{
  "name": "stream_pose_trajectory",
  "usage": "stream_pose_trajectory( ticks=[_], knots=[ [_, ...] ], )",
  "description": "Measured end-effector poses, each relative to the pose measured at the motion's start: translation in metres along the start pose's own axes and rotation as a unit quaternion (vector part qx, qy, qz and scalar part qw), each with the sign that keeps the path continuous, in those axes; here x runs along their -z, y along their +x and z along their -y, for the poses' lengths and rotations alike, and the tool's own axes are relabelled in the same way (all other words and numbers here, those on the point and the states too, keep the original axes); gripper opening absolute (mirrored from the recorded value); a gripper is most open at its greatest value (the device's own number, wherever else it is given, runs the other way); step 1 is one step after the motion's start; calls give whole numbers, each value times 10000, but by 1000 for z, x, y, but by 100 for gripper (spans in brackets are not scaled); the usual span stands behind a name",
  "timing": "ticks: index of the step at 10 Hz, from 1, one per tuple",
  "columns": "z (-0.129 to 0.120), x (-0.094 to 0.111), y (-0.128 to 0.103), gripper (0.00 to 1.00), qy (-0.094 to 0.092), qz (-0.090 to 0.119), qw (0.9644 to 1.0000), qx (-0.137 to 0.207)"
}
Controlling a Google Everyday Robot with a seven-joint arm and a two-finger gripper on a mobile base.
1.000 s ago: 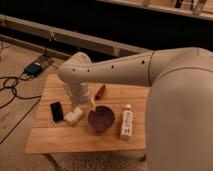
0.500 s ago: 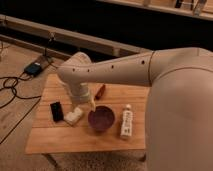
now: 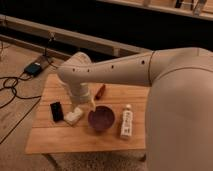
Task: Move the arm in a circular motion
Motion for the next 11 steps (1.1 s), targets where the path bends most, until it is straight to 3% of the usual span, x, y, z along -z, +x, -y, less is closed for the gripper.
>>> stream_pose_trajectory(
  ticks=[7,9,11],
  knots=[
    [1,0,1,65,1,-5,10000,-4],
    [16,-1,8,65,-9,-48,9999,-104],
    [56,3,6,65,-13,41,9994,-340]
  ],
)
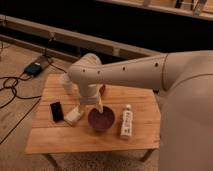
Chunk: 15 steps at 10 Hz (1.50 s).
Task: Move the arm in a circular motion
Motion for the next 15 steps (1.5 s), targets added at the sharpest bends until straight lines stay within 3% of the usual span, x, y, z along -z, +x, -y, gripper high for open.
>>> stream_pose_trajectory(
  ticks=[2,5,7,8,10,12,15],
  knots=[
    [40,6,-13,65,42,119,9997,-191],
    [93,13,-57,65,123,271,9990,-338],
    [121,13,-104,65,154,243,9988,-391],
    [123,12,-121,65,146,217,9990,-375],
    [115,11,-162,65,165,131,9995,-220],
    [90,10,-191,65,161,80,9998,2],
    [31,3,-221,65,162,13,9987,492]
  ],
)
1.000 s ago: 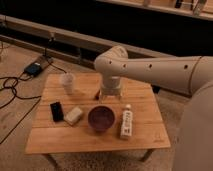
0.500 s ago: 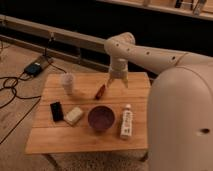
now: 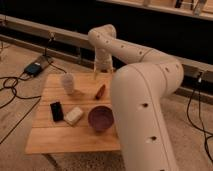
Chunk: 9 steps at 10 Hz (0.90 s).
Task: Move the arm in a circular motion
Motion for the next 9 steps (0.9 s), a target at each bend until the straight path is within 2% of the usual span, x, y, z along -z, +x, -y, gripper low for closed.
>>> stream_pose_trajectory(
  ticks=[2,3,4,5,6,7,8,9],
  knots=[
    [-54,-10,-6,65,-50,-72,9986,529],
    [-73,-13,-3,65,-77,-108,9972,730],
    [-100,-16,6,65,-119,-152,9942,1058],
    [-121,-16,16,65,-160,-144,9906,1349],
    [-140,-15,33,65,-209,-140,9856,1671],
    [-152,-13,49,65,-240,-118,9812,1909],
    [-165,-9,77,65,-303,-65,9742,2234],
    [-172,-6,101,65,-358,-9,9687,2458]
  ],
)
